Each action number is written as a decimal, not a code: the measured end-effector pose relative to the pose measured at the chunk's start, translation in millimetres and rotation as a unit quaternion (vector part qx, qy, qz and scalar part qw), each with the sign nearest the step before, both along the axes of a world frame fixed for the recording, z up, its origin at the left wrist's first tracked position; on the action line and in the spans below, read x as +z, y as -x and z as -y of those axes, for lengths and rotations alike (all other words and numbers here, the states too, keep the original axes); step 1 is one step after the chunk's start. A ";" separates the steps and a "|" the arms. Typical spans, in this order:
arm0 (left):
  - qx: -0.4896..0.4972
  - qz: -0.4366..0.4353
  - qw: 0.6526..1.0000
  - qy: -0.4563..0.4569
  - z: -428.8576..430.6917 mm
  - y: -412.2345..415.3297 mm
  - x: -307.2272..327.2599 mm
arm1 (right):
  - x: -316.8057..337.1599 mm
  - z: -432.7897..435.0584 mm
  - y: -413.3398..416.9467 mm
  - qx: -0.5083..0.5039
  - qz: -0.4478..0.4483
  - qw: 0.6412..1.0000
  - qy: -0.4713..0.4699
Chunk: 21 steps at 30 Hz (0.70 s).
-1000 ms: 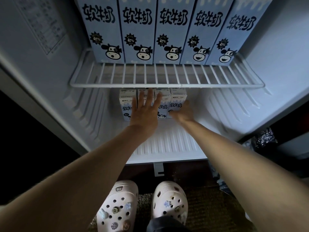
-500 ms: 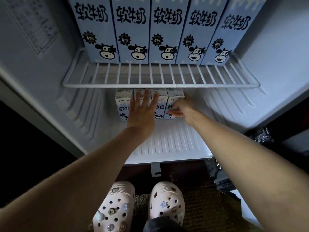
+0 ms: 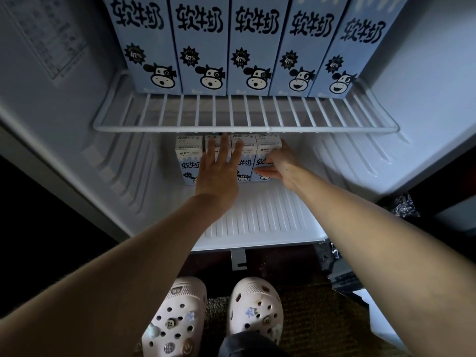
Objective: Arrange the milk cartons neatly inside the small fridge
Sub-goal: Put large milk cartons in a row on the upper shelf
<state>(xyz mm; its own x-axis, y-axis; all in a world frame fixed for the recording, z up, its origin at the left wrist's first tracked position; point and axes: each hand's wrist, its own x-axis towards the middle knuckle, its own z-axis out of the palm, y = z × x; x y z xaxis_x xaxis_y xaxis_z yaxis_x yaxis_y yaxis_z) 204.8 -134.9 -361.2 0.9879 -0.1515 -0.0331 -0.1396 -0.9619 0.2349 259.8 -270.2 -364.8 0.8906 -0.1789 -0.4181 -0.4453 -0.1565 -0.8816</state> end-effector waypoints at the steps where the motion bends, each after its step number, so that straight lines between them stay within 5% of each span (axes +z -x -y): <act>1: 0.001 -0.004 1.000 0.003 0.1 0.0 0.1 | -0.7 0.7 -0.2 -0.001 -0.002 1.000 0.001; 13: 0.031 -0.066 0.995 0.070 -0.1 26.9 38.5 | 9.8 -3.5 38.6 -0.038 -0.061 0.996 0.058; 21: 0.071 -0.071 0.983 0.155 8.8 130.0 137.2 | 118.1 -12.2 168.3 0.007 0.072 0.981 0.182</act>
<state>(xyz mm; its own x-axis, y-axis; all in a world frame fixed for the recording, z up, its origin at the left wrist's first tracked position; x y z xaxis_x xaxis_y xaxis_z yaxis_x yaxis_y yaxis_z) 74.9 -143.7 -223.9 0.9885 -0.0363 -0.1467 0.0469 -0.8489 0.5265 91.5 -258.1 -246.7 0.9394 -0.2796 -0.1985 -0.3155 -0.4777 -0.8199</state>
